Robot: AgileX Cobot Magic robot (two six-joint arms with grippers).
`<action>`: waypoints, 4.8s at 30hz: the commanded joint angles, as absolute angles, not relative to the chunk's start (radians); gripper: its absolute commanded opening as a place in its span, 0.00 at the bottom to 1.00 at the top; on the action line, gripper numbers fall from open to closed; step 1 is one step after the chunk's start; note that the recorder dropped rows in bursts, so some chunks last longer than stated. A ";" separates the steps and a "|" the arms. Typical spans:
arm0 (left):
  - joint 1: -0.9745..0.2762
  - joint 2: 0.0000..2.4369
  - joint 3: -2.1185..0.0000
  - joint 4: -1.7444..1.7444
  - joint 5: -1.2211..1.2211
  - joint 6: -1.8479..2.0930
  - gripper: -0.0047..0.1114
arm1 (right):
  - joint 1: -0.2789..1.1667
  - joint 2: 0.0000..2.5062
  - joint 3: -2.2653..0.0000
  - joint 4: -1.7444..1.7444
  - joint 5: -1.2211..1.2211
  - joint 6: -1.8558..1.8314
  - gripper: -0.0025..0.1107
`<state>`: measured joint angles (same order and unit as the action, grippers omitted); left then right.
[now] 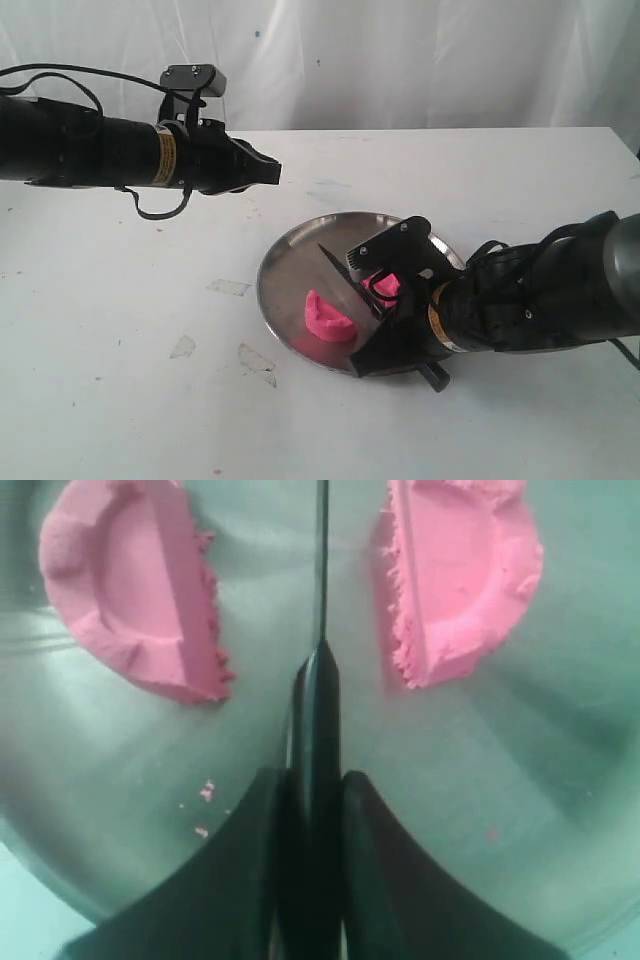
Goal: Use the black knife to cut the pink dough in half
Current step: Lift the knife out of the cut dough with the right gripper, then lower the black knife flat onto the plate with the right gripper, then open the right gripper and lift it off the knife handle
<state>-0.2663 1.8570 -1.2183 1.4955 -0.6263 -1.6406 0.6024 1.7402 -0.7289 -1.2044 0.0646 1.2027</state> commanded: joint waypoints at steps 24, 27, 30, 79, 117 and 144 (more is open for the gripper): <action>-0.262 1.838 -1.136 1.490 -0.604 -1.618 0.04 | 0.497 1.738 -0.735 -1.204 -0.152 1.287 0.02; -0.262 1.838 -1.136 1.490 -0.604 -1.618 0.04 | 0.497 1.754 -0.735 -1.206 -0.148 1.274 0.02; -0.262 1.838 -1.136 1.490 -0.606 -1.618 0.04 | 0.497 1.784 -0.735 -1.206 -0.159 1.267 0.02; -0.262 1.838 -1.136 1.496 -0.608 -1.620 0.04 | 0.497 1.739 -0.737 -1.204 -0.118 1.267 0.37; -0.262 1.838 -1.136 1.496 -0.609 -1.618 0.04 | 0.497 1.369 -0.569 -1.204 -0.069 1.339 0.37; -0.262 1.838 -1.136 1.496 -0.609 -1.618 0.04 | 0.499 1.089 -0.465 -1.203 0.078 1.510 0.37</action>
